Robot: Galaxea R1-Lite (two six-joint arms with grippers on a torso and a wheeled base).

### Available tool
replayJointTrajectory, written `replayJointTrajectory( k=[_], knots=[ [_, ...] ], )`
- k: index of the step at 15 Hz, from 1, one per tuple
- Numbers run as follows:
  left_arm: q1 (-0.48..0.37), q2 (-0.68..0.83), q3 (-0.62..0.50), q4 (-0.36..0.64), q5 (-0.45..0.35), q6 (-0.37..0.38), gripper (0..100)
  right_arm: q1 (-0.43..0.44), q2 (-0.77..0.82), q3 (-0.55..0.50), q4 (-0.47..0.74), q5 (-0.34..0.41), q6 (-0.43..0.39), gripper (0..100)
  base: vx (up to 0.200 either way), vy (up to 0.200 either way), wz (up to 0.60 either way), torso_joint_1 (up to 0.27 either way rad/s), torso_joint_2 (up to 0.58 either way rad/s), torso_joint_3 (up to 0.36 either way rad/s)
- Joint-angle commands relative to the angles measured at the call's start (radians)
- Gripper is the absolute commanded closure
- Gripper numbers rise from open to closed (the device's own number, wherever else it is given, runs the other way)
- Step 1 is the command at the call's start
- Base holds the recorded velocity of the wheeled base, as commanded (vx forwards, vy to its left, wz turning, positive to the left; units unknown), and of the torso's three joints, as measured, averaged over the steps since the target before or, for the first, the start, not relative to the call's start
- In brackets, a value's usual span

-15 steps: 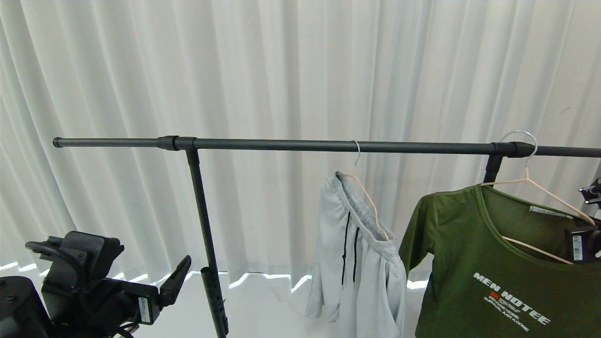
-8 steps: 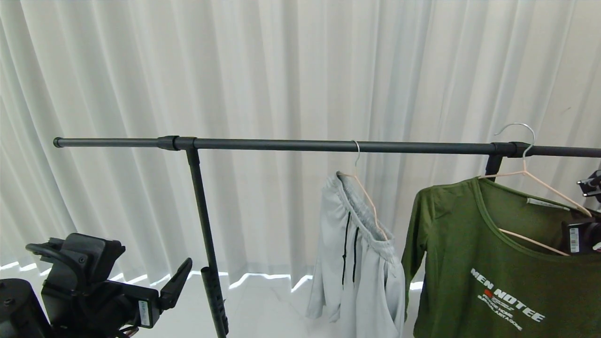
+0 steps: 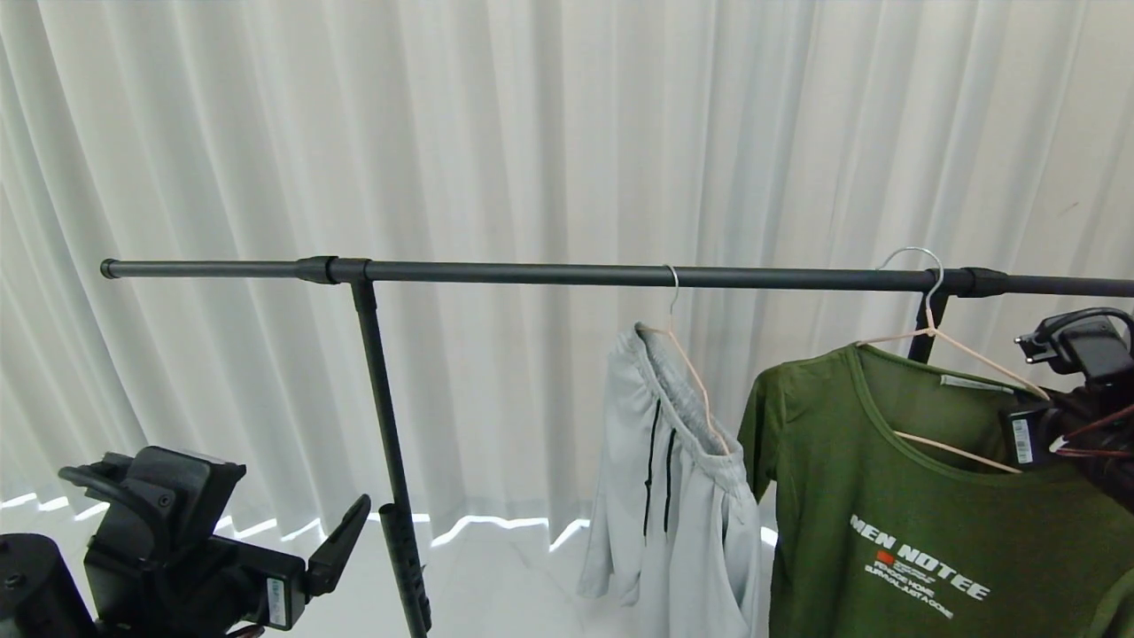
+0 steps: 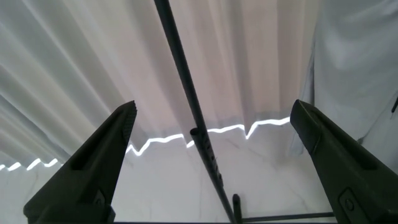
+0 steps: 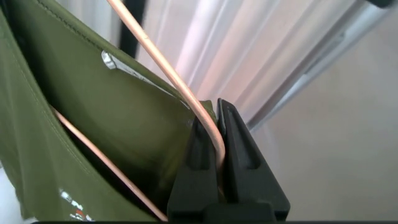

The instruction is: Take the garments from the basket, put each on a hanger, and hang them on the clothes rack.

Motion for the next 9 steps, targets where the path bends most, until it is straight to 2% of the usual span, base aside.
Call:
replayJointTrajectory(
  k=[1, 9],
  knots=[
    [-0.017, -0.002, 0.0, -0.001, 0.0, 0.001, 0, 0.001, 0.057, -0.041, 0.0, -0.007, 0.001, 100, 0.0, 0.0, 0.0, 0.0, 0.0, 0.0],
    [-0.02, 0.001, 0.0, 0.001, 0.0, 0.001, 0, 0.005, 0.151, -0.087, -0.002, -0.034, 0.002, 100, 0.0, 0.0, 0.0, 0.0, 0.0, 0.0]
  ],
)
